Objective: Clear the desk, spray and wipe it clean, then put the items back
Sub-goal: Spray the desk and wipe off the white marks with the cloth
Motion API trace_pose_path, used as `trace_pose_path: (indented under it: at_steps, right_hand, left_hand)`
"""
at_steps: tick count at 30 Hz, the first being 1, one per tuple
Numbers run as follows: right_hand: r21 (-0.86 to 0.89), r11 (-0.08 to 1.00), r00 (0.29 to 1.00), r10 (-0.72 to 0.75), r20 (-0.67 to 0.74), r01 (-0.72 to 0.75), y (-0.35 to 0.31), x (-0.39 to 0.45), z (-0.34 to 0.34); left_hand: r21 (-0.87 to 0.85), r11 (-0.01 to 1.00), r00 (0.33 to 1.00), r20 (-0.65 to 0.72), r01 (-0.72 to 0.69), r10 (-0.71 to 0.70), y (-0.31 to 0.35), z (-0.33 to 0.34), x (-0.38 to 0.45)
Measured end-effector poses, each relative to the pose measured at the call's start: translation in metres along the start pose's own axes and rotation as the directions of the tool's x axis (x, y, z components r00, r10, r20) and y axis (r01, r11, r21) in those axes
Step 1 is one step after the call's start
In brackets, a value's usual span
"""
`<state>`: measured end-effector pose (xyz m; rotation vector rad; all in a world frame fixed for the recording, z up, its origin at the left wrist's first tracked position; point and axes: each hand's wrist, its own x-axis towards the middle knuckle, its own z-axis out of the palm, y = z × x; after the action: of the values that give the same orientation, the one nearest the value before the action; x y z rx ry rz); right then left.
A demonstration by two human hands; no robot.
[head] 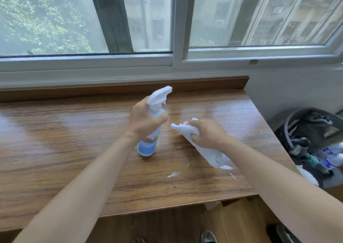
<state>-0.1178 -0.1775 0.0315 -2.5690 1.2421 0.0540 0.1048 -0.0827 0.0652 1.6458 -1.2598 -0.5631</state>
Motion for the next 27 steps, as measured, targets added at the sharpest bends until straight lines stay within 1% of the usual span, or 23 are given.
trace_pose_path:
  at_steps: [3,5,7,9,12,19,22,24,27]
  right_hand:
    - [0.134,0.980,0.978,0.163,-0.128,-0.145,0.016,-0.018,-0.012]
    - [0.198,0.958,0.953,0.242,-0.184,-0.205,0.027,-0.027,-0.018]
    - [0.220,0.950,0.940,0.267,-0.213,-0.220,0.032,-0.035,-0.019]
    - [0.239,0.948,0.937,0.263,-0.228,-0.208,0.033,-0.041,-0.016]
    - [0.261,0.941,0.938,0.273,-0.216,-0.213,0.029,-0.049,-0.009]
    - [0.277,0.942,0.953,0.243,-0.179,-0.188,0.020,-0.056,0.006]
    - [0.259,0.945,0.956,0.245,-0.162,-0.198,0.017,-0.056,0.008]
    - [0.228,0.949,0.957,0.252,-0.146,-0.216,0.015,-0.057,0.009]
    - [0.211,0.956,0.965,0.233,-0.124,-0.203,0.013,-0.061,0.012]
  left_hand:
    - [0.127,0.992,0.980,0.199,-0.021,-0.005,0.006,-0.012,-0.020]
    - [0.241,0.971,0.945,0.319,-0.002,-0.077,0.005,-0.018,-0.037]
    - [0.327,0.945,0.907,0.395,0.010,-0.146,-0.003,-0.024,-0.049]
    - [0.369,0.929,0.892,0.420,-0.002,-0.165,-0.014,-0.027,-0.057]
    - [0.401,0.916,0.898,0.406,-0.008,-0.169,-0.021,-0.028,-0.064]
    - [0.375,0.927,0.886,0.433,-0.008,-0.167,-0.017,-0.033,-0.072]
    - [0.436,0.900,0.882,0.430,-0.015,-0.194,-0.017,-0.038,-0.079]
    - [0.431,0.902,0.868,0.454,-0.015,-0.203,-0.018,-0.043,-0.086]
    - [0.391,0.920,0.817,0.534,-0.011,-0.217,-0.014,-0.051,-0.097]
